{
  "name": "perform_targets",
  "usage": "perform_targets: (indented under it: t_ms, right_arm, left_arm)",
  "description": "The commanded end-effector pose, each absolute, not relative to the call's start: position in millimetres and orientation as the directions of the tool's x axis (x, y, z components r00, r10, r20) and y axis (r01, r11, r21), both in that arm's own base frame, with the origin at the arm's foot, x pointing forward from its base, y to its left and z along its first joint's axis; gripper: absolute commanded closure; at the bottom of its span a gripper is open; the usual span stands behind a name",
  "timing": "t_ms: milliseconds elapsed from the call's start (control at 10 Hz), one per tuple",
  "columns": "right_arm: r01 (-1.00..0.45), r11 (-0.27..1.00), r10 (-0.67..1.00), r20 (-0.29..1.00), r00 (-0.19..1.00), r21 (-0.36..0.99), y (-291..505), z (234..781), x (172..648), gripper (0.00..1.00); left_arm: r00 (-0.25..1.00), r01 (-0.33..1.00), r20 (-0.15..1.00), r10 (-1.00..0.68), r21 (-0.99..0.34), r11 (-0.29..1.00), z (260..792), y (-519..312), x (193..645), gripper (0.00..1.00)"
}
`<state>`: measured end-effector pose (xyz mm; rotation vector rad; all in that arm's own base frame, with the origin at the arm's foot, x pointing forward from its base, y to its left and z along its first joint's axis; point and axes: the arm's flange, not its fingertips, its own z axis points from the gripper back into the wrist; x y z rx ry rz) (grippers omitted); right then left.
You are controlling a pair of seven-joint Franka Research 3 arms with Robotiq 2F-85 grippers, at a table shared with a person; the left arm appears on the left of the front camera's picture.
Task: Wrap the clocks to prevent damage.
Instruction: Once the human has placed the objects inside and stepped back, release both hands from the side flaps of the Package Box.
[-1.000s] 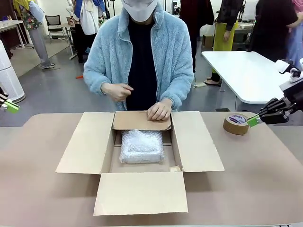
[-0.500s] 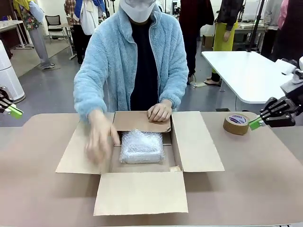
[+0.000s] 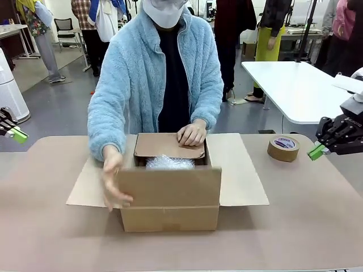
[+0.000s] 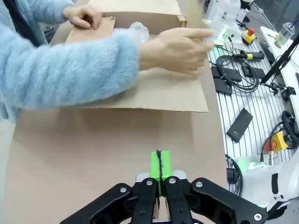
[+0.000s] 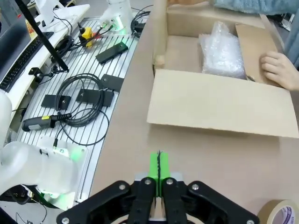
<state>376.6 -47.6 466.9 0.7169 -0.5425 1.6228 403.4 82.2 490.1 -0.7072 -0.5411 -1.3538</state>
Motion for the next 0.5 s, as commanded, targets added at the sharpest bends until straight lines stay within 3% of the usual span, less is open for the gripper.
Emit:
perform_targets:
  t_ms: [0, 200, 400]
  right_arm:
    - [-0.988, -0.144, 0.678, 0.733, -0.063, 0.049, -48.9, 464.8, 385.5, 0.99]
    - [-0.996, -0.082, 0.662, 0.750, -0.024, 0.041, -50.9, 458.8, 390.4, 0.99]
    - [-0.989, -0.138, 0.693, 0.719, -0.054, 0.059, -50.8, 462.5, 385.2, 0.99]
  left_arm:
    - [0.137, 0.990, 0.733, -0.667, -0.112, 0.080, 492.9, 80.8, 401.2, 0.99]
    - [0.150, 0.988, 0.717, -0.680, -0.139, 0.071, 491.6, 83.3, 402.8, 0.99]
    - [0.150, 0.988, 0.717, -0.680, -0.139, 0.071, 491.6, 83.3, 402.8, 0.99]
